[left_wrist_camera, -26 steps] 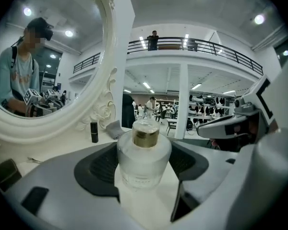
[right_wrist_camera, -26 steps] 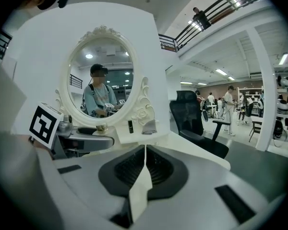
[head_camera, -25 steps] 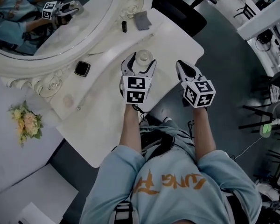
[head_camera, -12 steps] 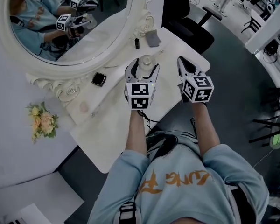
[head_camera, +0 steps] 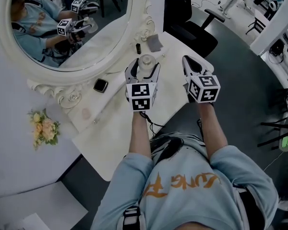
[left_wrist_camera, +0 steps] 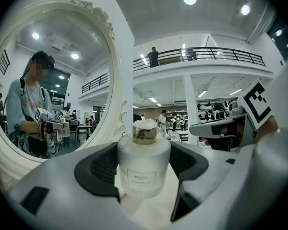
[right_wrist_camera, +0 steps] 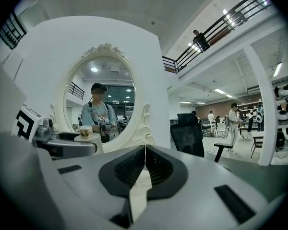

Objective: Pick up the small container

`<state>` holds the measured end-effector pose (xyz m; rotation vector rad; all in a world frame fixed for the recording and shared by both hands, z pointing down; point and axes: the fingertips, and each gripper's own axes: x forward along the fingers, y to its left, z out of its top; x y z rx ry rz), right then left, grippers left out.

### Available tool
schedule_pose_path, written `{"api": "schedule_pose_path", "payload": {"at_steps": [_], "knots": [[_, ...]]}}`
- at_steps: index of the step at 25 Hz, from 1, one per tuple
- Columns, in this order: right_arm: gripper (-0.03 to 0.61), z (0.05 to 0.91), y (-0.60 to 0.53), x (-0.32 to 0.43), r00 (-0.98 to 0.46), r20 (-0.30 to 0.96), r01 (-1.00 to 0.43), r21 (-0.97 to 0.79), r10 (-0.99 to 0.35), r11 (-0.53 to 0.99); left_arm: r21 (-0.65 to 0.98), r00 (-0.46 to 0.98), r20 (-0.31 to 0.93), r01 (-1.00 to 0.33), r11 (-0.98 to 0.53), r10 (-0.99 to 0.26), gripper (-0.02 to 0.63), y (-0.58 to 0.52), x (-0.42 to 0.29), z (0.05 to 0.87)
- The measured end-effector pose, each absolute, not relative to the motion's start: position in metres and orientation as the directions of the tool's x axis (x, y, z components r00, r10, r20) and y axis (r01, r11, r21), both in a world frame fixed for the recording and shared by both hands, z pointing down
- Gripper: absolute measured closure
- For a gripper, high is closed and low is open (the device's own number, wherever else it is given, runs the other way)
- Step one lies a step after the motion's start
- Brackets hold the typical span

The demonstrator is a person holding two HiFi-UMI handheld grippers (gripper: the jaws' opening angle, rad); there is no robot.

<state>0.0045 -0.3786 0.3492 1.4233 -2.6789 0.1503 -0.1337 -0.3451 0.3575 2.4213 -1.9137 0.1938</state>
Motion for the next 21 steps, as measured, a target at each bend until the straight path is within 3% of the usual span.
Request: {"api": "schedule_pose_path", "payload": {"at_steps": [21], "knots": [[0.549, 0.351, -0.366, 0.013, -0.569, 0.137, -0.821, -0.033, -0.811, 0.57, -0.023, 0.237, 0.125, -0.97, -0.242, -0.963, 0.29, -0.336, -0.126, 0.355]]}}
